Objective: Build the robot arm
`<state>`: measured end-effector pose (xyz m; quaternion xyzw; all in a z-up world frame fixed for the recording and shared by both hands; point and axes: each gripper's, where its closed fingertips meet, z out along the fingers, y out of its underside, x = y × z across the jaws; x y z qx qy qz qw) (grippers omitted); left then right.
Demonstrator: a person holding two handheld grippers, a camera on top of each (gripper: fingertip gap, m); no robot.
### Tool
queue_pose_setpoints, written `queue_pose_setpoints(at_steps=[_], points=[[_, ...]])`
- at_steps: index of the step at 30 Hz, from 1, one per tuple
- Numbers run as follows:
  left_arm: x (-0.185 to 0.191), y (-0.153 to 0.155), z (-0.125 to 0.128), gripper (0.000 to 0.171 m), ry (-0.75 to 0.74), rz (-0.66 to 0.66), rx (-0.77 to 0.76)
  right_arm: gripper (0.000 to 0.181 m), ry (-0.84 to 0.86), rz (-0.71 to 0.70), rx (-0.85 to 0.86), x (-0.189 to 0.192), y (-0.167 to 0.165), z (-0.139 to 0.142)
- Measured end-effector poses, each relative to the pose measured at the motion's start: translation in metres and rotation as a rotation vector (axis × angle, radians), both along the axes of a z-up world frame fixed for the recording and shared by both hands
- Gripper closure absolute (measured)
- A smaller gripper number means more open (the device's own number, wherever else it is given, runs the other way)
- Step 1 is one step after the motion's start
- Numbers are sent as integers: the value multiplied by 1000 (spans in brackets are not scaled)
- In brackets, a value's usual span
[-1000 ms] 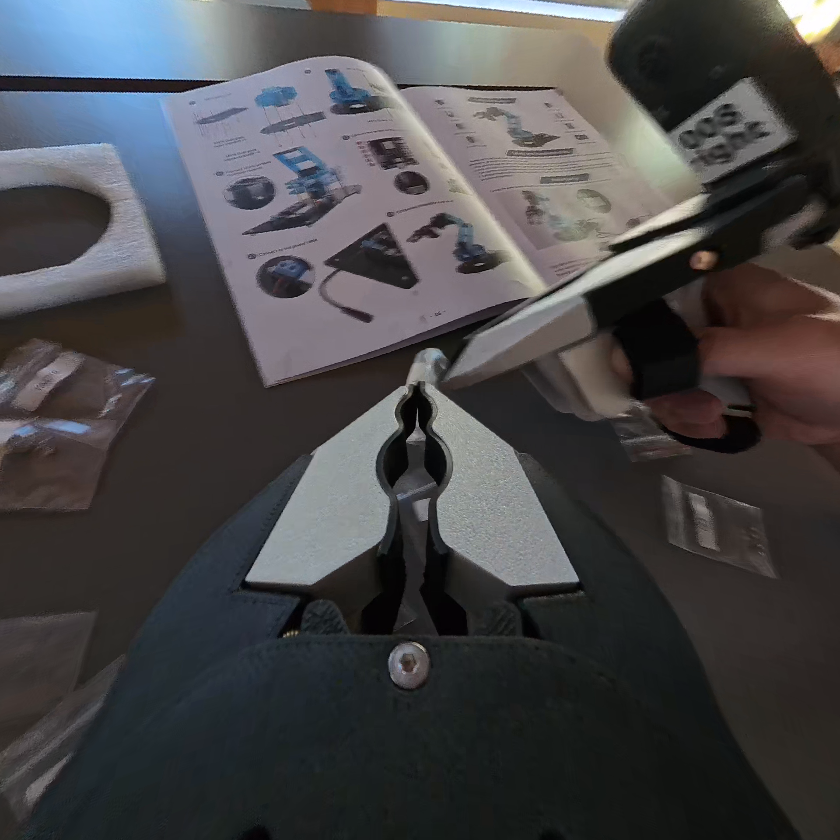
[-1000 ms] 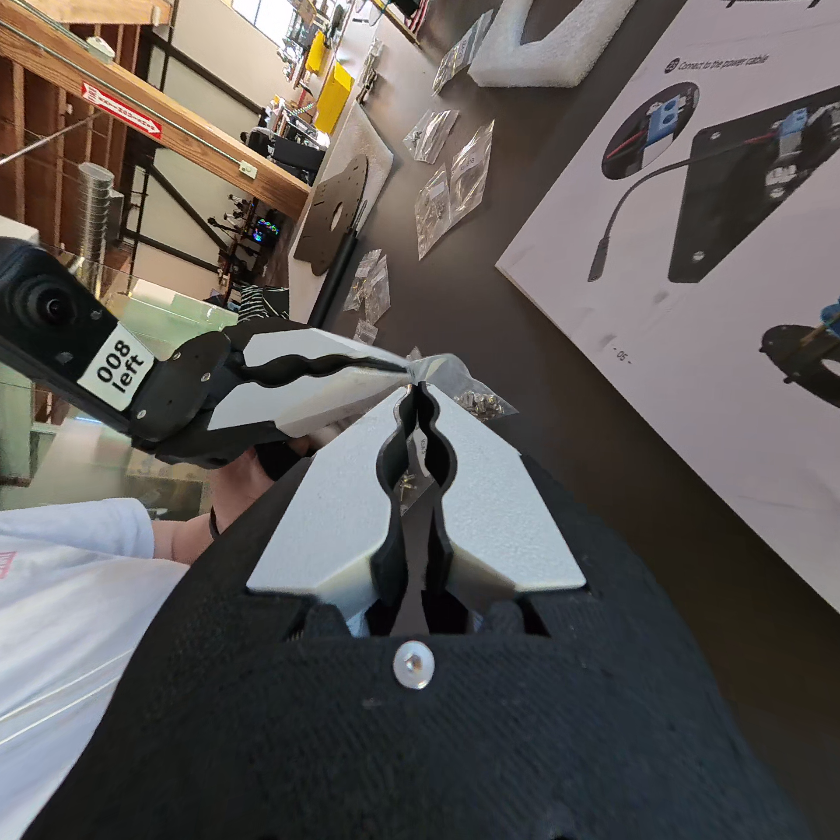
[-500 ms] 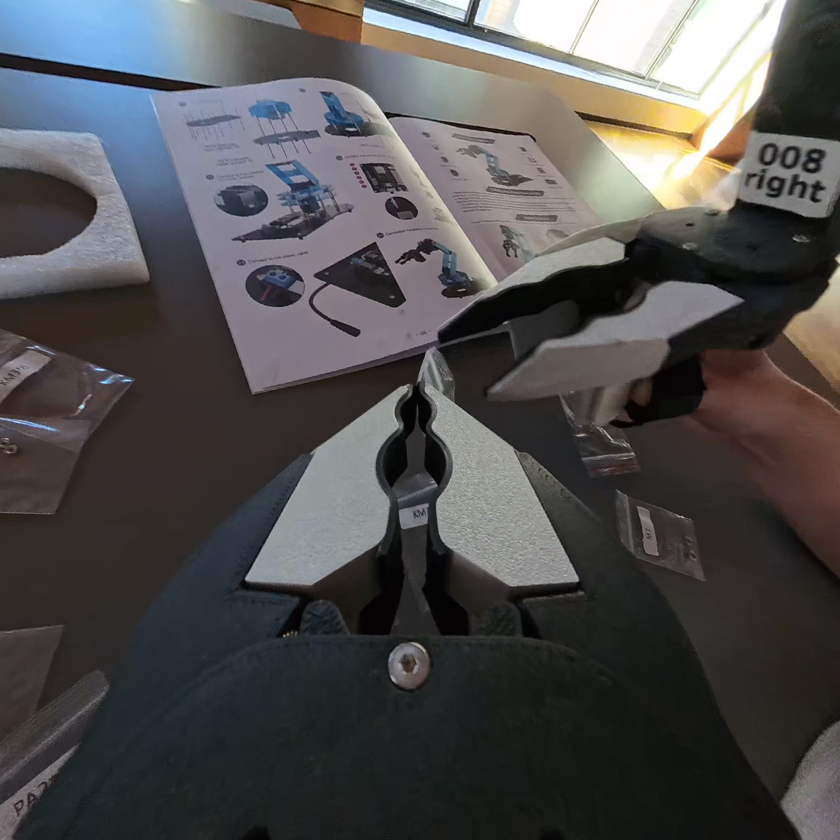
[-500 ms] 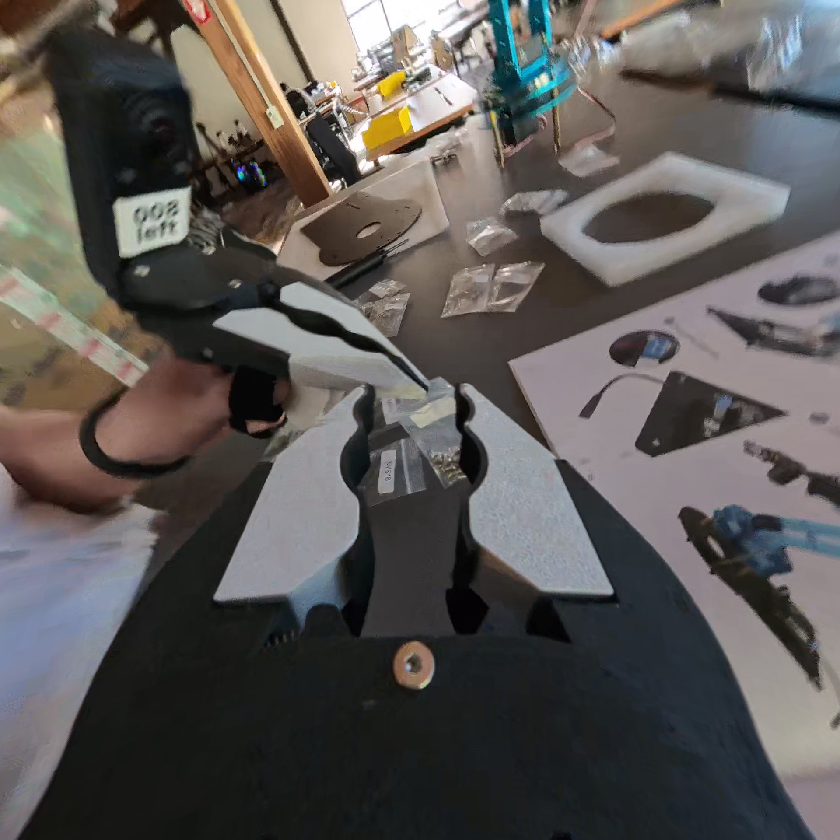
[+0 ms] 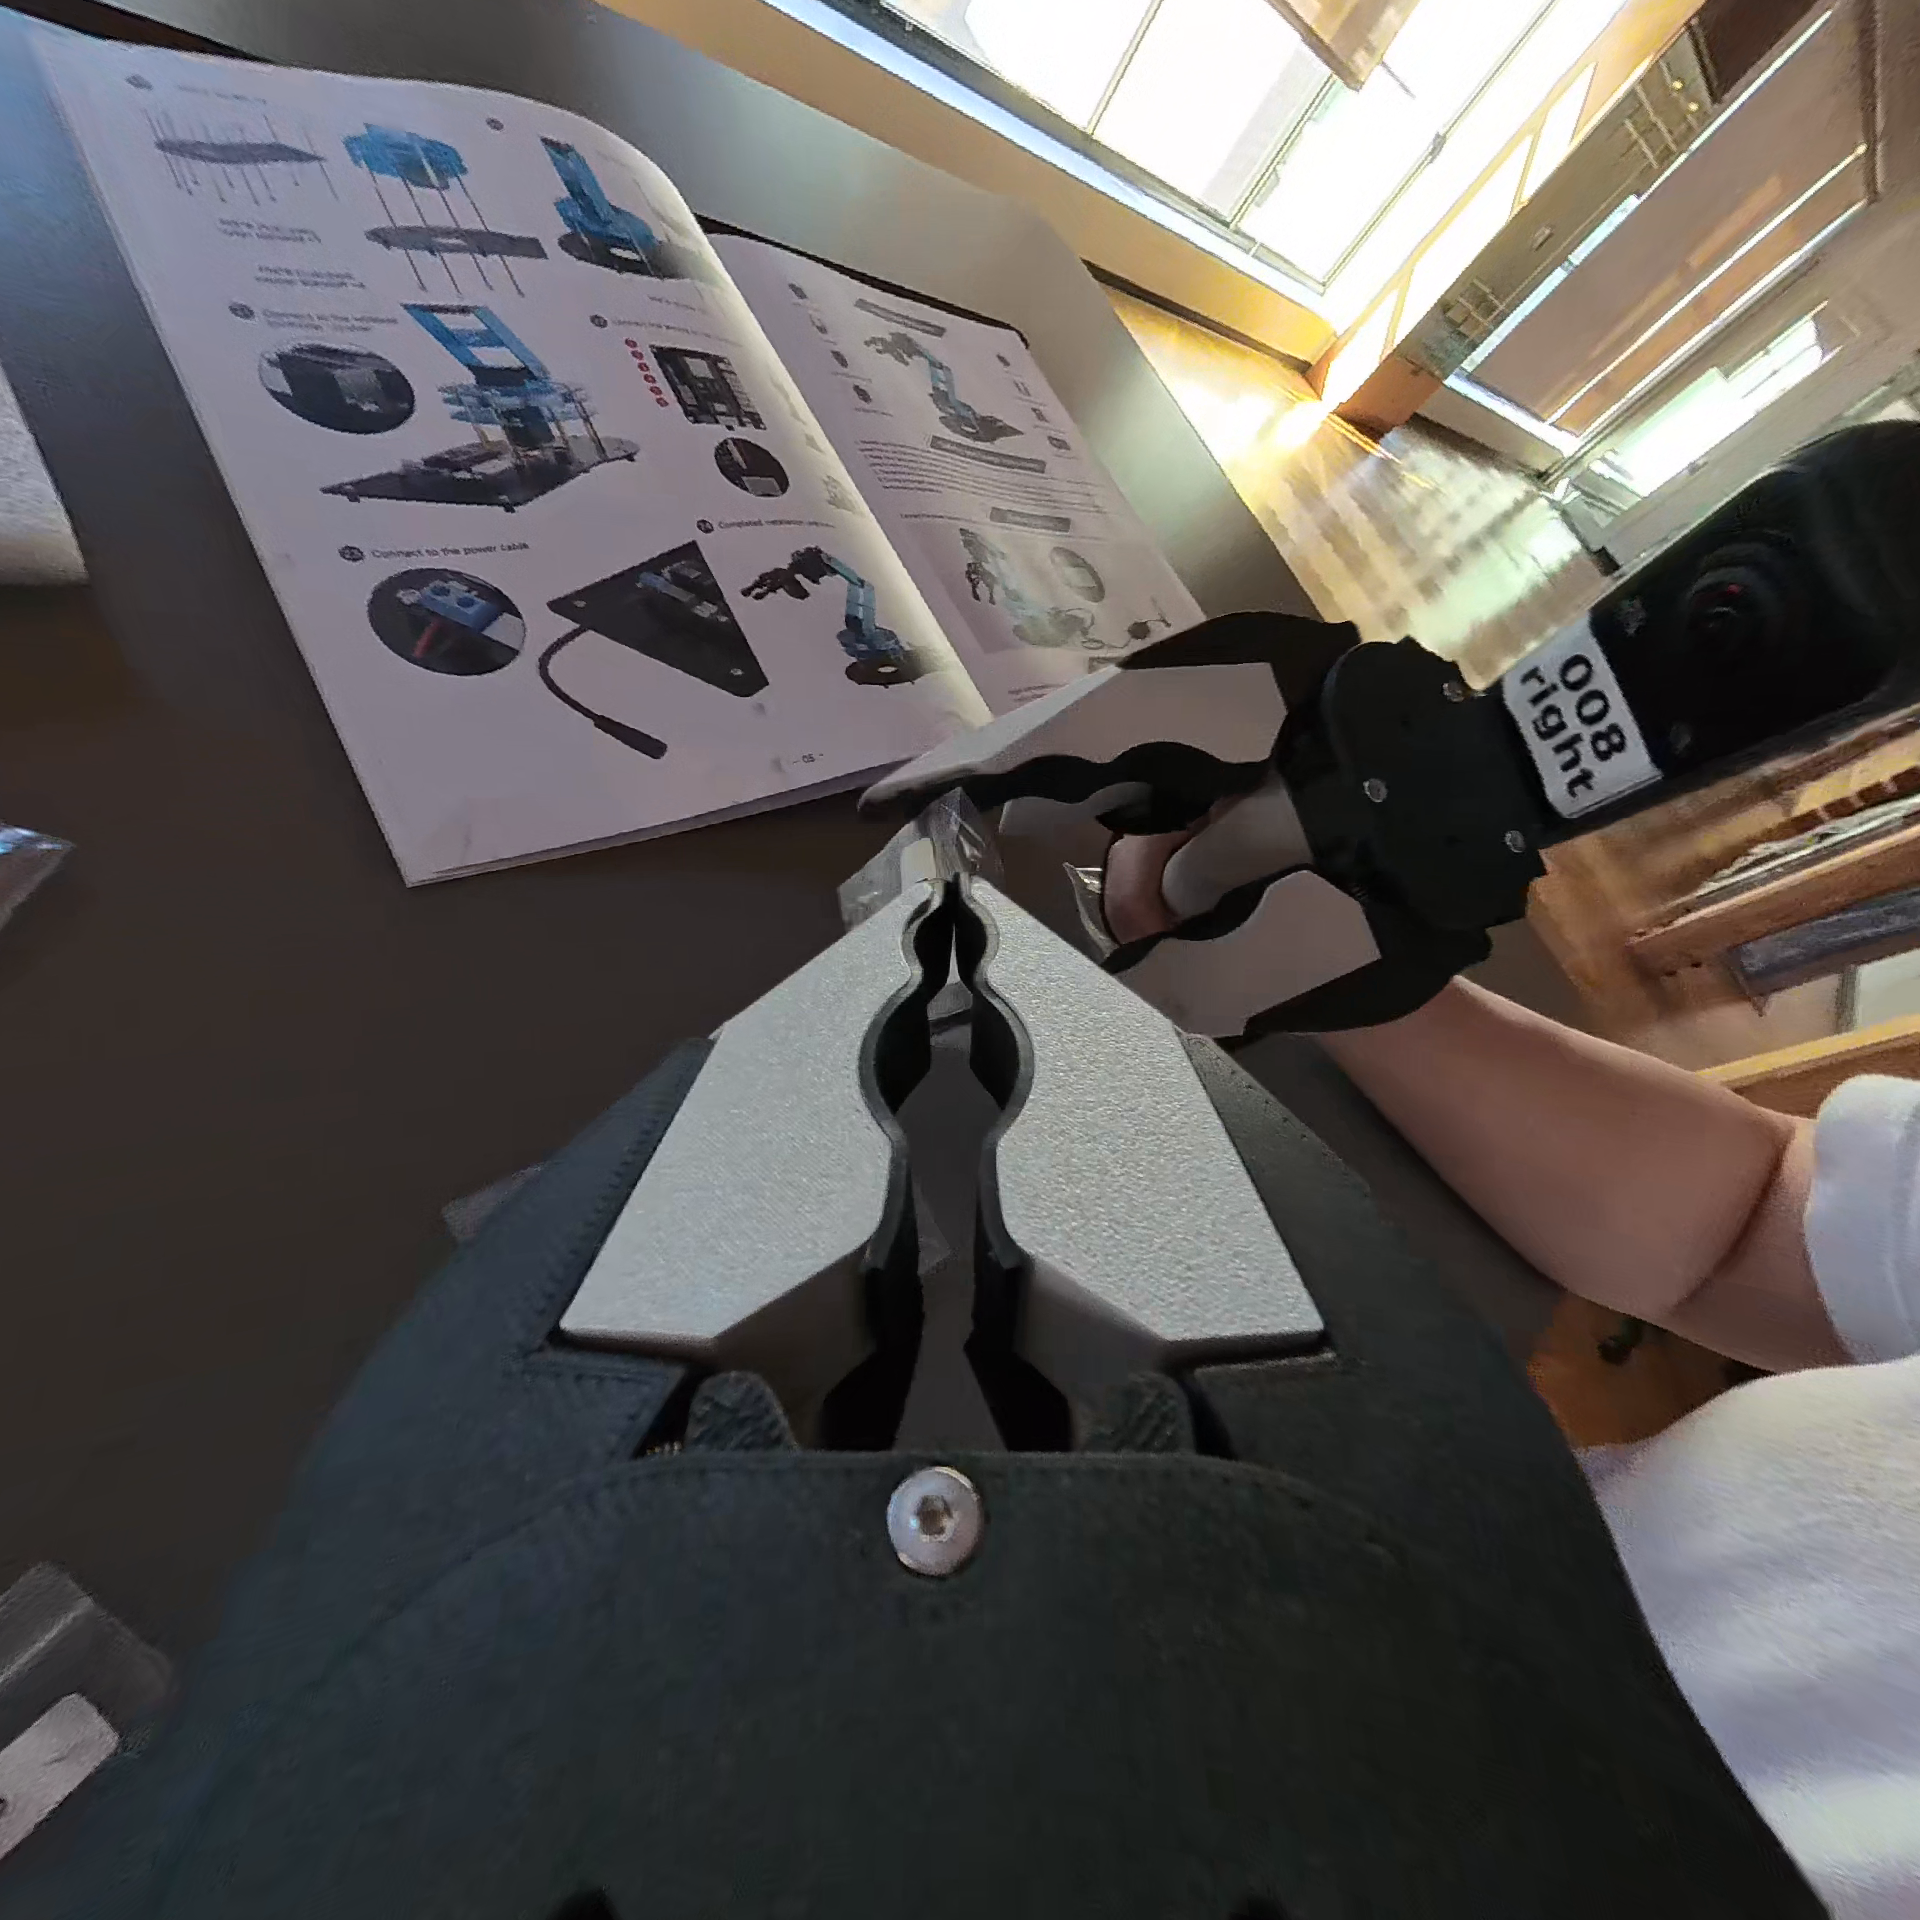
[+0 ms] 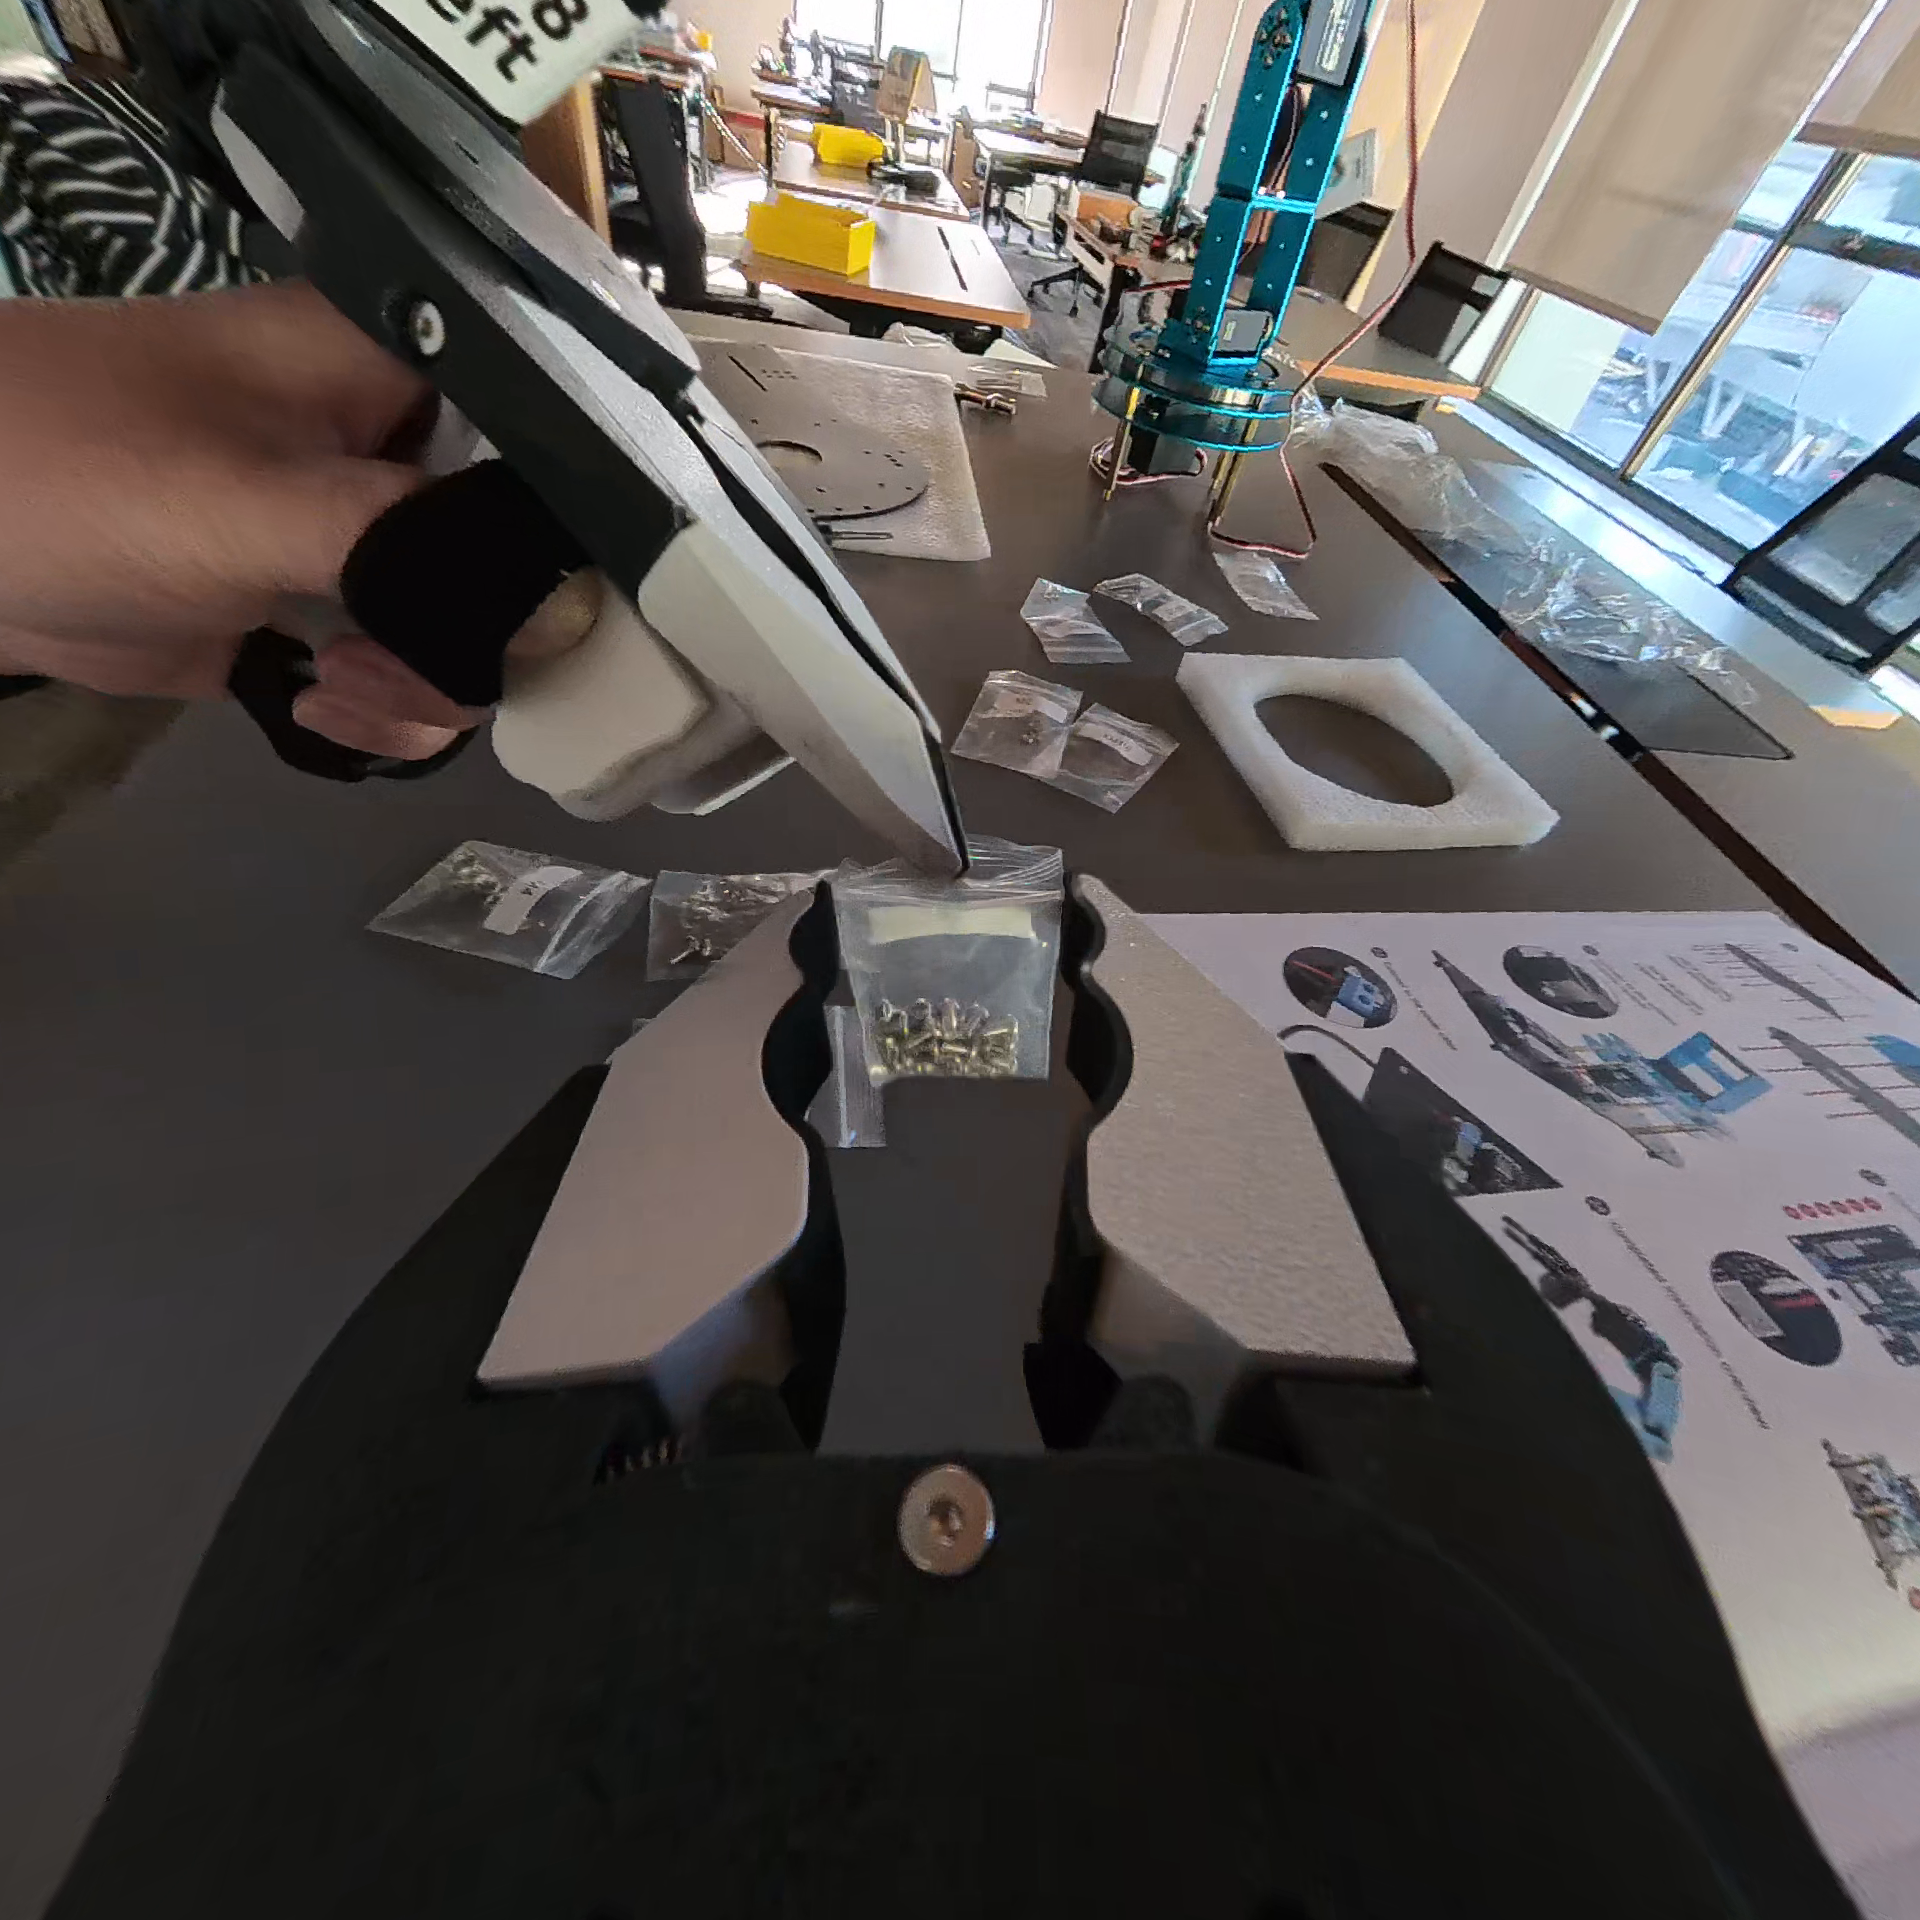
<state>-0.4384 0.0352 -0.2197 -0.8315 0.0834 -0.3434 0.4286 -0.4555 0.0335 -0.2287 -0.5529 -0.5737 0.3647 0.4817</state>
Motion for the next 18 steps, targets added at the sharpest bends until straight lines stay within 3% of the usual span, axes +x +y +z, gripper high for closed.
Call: queue_pose_setpoints(at_steps=[4, 6, 11, 15, 18], points=[[0, -2, 6, 171, -64, -6, -17, 145, 28, 19, -1, 3, -2, 6], [-5, -2, 8, 171, -61, 7, -5, 166, 43, 37, 16, 7, -4, 10], [-6, -4, 8, 171, -91, 9, -13, 155, 53, 42, 6, 6, -5, 10], [-7, -4, 3, 171, -112, 21, -21, 167, 39, 71, -50, 6, -6, 3], [-7, -5, 4, 171, -174, 23, -30, 165, 52, 84, -55, 6, -6, 4]])
